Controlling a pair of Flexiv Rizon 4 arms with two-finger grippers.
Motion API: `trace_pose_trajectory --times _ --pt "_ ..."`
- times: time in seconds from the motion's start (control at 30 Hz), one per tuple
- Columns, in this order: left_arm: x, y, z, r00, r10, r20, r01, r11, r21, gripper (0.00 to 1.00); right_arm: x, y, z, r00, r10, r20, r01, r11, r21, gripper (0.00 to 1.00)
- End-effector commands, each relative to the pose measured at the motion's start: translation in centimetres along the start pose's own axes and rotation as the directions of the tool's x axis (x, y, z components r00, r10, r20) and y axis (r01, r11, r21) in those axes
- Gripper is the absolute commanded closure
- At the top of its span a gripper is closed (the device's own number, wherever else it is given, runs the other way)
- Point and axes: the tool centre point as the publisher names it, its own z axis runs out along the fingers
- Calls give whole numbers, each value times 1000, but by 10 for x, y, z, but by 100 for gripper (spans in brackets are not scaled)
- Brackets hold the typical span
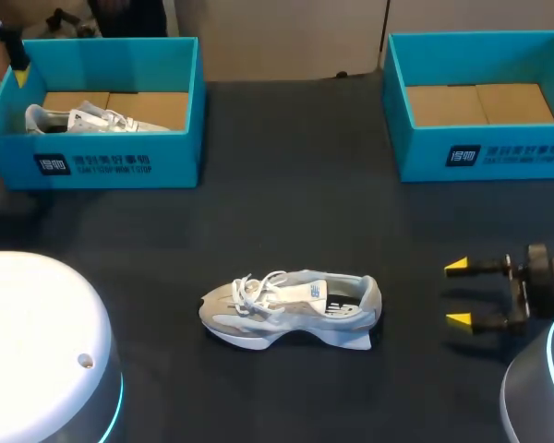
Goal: Take the shoe out of the shoebox, open the shoe tongue, remove and reinsert the insole, then place the shoe into the shoebox
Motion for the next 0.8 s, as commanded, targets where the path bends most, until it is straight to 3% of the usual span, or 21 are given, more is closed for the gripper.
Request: trace_pose_trajectory --times 0.03,0.8 --pt "0 -2 -1 1000 0 -3 0 1000 -2 0 1 0 9 1000 -4 -2 4 1000 -3 0" --pt "0 -2 -1 1000 0 -3 0 1000 -2 0 19 7 78 1000 3 -21 -4 998 -66 0"
